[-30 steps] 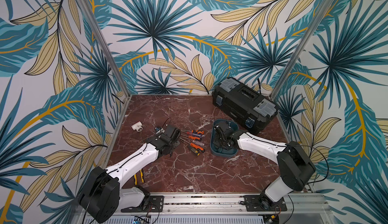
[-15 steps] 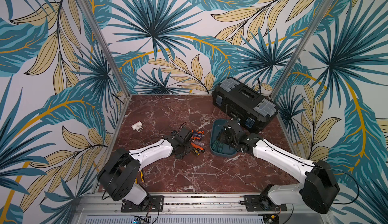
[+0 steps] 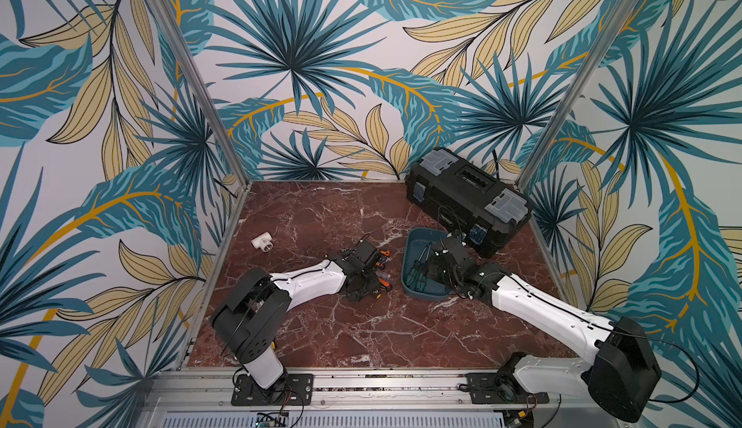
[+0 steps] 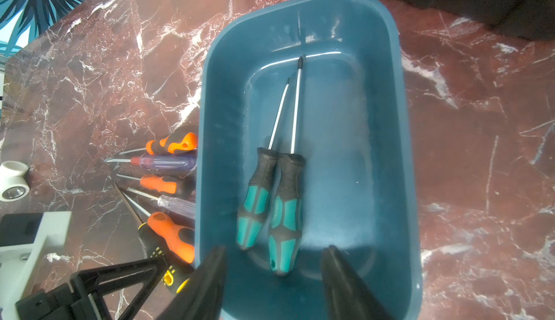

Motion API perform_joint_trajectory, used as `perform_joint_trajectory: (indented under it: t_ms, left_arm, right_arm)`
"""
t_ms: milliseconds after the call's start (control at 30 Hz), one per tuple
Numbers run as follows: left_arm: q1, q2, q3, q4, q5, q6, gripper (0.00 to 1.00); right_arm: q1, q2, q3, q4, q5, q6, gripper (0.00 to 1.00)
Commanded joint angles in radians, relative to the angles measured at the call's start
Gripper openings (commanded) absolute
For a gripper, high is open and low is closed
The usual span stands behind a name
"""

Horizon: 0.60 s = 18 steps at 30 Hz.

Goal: Put the screwdriver on the desktop into the storage box
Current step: Pick up the screwdriver from the center of the board.

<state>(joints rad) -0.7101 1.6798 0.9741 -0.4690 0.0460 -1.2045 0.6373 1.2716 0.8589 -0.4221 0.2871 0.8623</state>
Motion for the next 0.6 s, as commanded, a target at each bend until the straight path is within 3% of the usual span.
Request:
perform_joint_trajectory:
  t_ms: [0,233,567]
  left_arm:
    - [-0.002,0.047,0.053,-0.033,0.004,-0.003,0.43]
    - [-0.003,0.066,0.081,-0.092,-0.040,0.000,0.40]
    - [-0.003,0.004,0.063,-0.157,-0.133,-0.025,0.19]
  right_arm:
    - [0.000,-0.001,0.008,-0.024,0.001,-0.034,0.55]
    - [0.000,0.012,0.035,-0.030,-0.001,-0.066,0.55]
    - [-0.001,0.042,0.056,-0.031,-0.013,-0.083,0.54]
